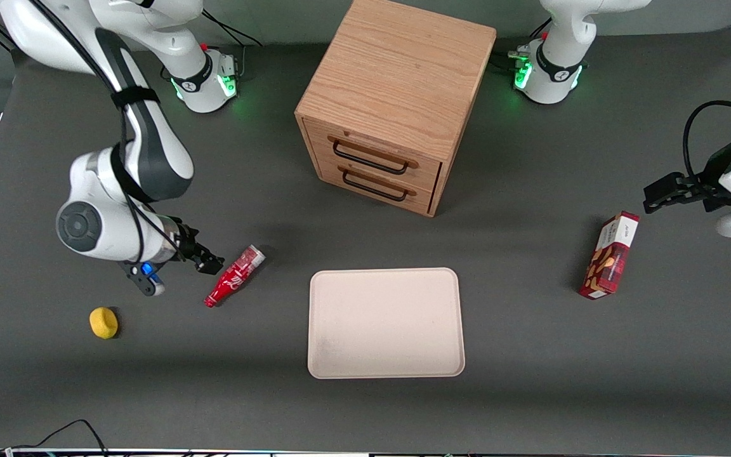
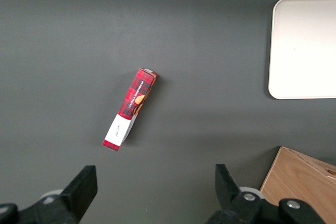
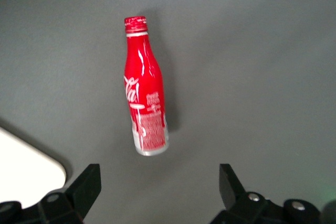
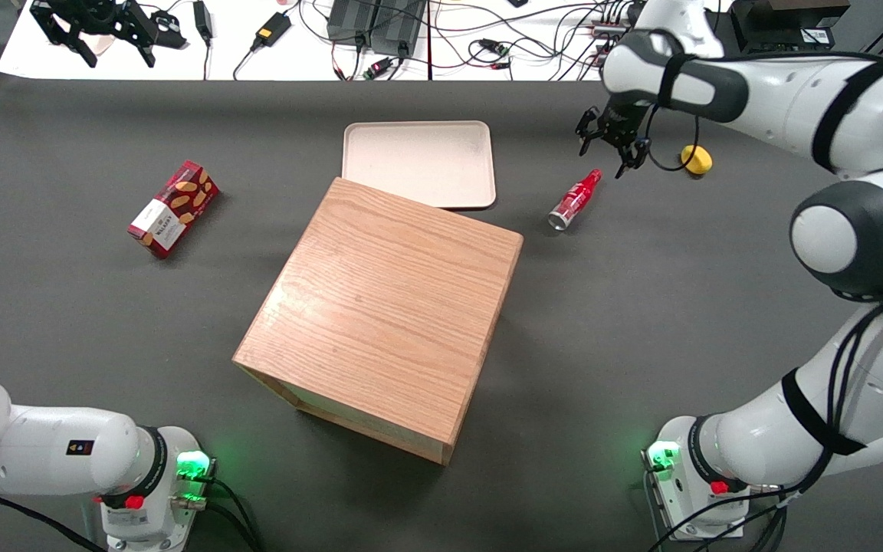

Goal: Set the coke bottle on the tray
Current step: 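Close the right gripper around the bottle's body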

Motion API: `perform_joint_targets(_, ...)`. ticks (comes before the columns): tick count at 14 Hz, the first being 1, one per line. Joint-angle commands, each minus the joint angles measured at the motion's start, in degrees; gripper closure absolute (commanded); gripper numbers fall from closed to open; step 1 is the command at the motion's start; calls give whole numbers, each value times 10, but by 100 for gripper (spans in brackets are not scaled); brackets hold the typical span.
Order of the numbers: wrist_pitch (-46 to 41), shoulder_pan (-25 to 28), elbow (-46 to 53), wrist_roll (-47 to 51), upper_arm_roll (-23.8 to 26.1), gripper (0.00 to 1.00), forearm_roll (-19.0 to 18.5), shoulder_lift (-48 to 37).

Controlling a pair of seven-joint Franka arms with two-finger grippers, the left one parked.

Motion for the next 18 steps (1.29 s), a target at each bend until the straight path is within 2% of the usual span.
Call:
perform_joint_targets(1,58,4,-13,18,0,0,-11,25)
perform_joint_targets(7,206,9,-63,19,0,0,-11,86)
perform_joint_targets(14,260,13,-69,19,1,0,-11,129)
perform_joint_targets(15,263,13,-69,18,1,9,-11,134)
perform_joint_targets(16,267,14,-68,18,1,27,-11,137)
perform_joint_targets(17,266,20,-66,17,1,71,-11,138)
perform_joint_targets(18,266,25,-64,15,1,100,-12,138)
